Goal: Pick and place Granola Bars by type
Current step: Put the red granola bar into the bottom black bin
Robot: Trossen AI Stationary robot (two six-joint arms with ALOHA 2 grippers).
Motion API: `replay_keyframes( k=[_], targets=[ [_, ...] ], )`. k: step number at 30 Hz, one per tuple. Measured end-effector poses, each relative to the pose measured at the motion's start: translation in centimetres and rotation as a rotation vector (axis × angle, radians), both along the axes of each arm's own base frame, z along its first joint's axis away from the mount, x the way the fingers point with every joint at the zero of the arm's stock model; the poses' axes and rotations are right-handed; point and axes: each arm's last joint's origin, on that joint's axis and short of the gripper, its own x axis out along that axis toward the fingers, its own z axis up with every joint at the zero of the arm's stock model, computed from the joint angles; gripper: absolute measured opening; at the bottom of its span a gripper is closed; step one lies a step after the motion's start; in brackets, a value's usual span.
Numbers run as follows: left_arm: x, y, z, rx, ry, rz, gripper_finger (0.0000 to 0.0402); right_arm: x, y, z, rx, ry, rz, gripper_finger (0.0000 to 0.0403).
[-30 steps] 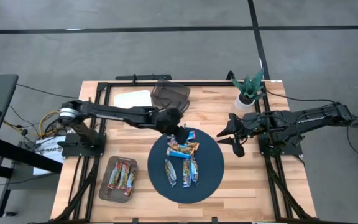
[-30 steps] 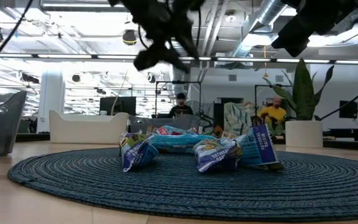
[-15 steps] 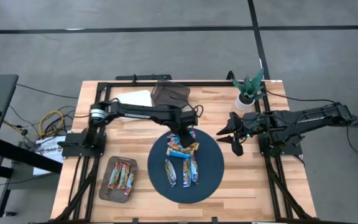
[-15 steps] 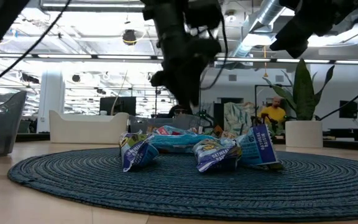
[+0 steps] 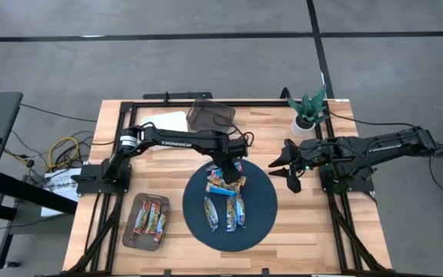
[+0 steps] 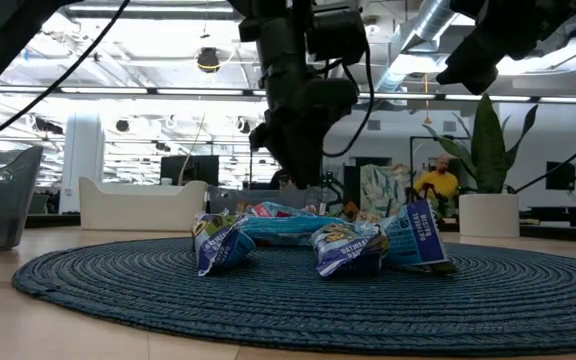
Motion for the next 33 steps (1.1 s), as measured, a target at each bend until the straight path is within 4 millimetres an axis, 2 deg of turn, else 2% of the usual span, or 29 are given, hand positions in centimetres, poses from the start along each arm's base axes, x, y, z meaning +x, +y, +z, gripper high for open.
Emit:
replay_keyframes(
  k=[12,18,26,33],
  targets=[
    [-0.1,0.1,-1.9,-0.016,0.093,-0.048,0.0184,-0.1,0.0,-0.1,-0.001,0.012,0.0,0.0123],
    [0.1,0.2,-3.5,-0.025,0.133,-0.053,0.0189,-0.1,0.0,-0.1,0.004,0.017,-0.003,0.0123],
    [0.2,0.2,-4.1,-0.023,0.148,-0.031,0.0174,-0.2,0.0,-0.2,0.024,0.032,-0.017,0.0123],
    [0.3,0.4,-2.9,-0.028,0.16,-0.016,0.0109,-0.2,0.0,-0.3,0.024,0.035,-0.018,0.0123]
  ],
)
